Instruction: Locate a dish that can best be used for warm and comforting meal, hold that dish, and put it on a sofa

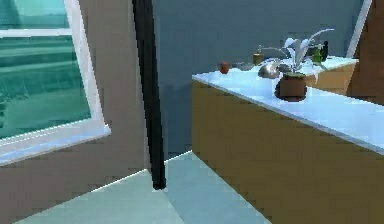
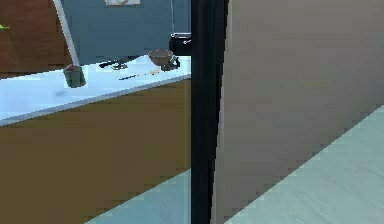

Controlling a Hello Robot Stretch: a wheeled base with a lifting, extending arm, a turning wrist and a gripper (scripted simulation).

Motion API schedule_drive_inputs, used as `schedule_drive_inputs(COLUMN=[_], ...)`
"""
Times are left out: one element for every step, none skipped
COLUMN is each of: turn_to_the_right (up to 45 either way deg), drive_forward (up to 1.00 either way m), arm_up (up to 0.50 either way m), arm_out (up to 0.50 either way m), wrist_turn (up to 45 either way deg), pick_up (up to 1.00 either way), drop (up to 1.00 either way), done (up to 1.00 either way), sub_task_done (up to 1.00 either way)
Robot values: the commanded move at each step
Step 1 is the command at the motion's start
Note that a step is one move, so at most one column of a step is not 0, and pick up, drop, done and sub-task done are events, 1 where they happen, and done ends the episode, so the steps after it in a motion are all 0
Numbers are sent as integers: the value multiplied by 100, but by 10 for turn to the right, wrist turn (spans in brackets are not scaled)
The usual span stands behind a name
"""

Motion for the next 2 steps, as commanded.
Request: schedule_drive_inputs(turn_to_the_right=[30,0], drive_forward=[0,90], arm_up=[0,0], arm_out=[0,0], wrist_turn=[0,0], pick_up=[0,0], drop=[0,0], done=[0,0], sub_task_done=[0,0])
